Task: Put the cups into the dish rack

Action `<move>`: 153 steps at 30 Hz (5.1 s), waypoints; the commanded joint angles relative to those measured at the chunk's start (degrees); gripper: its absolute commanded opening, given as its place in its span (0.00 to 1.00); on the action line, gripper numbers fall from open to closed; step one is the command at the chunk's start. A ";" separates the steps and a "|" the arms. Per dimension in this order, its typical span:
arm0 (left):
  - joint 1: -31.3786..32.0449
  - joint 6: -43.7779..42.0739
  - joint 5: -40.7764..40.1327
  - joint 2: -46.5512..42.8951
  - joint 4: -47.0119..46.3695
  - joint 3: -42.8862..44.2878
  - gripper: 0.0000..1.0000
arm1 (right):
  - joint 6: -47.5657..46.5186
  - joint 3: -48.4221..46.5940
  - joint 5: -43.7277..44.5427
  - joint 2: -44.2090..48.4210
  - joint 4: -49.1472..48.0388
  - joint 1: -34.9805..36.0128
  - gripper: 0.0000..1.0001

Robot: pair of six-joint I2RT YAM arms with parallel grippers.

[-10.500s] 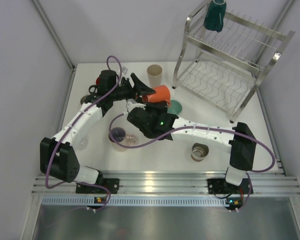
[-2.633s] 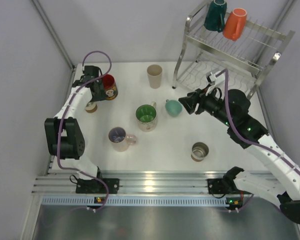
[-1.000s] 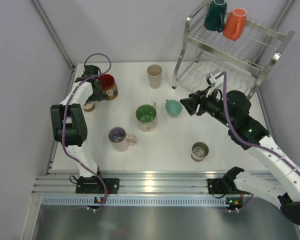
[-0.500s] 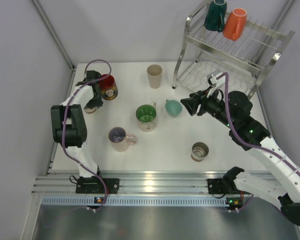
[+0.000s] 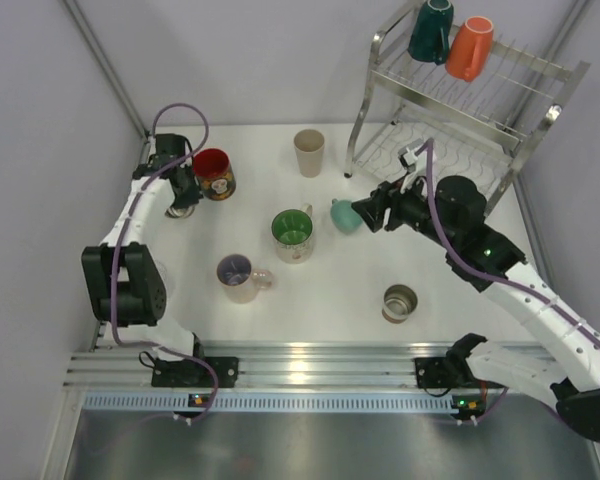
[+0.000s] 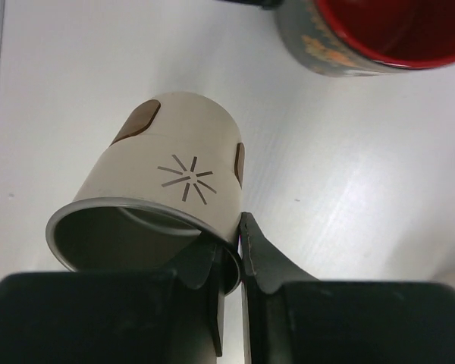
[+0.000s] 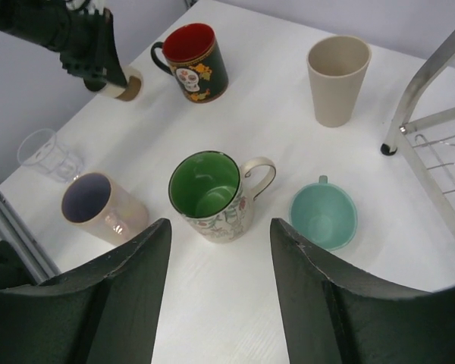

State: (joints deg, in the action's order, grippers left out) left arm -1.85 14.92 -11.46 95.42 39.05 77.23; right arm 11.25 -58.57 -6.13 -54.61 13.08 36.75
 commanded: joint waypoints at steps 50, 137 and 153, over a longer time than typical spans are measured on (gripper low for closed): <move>25.93 76.57 51.45 -14.03 -120.87 -22.48 0.00 | 32.70 -2.79 -16.28 -15.09 -50.78 -2.56 0.46; 26.10 7.67 24.12 -38.99 -19.89 -14.13 0.98 | -6.15 -73.36 12.20 -51.12 21.90 -43.08 0.28; 26.19 8.81 25.26 -39.43 -19.89 -14.30 0.98 | -6.59 -75.12 13.51 -50.07 22.43 -43.17 0.79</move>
State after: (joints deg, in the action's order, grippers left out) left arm 24.32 23.24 12.82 56.84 20.67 61.69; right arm 4.58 -130.93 6.94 -106.21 36.82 -5.78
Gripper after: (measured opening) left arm 0.983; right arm 0.780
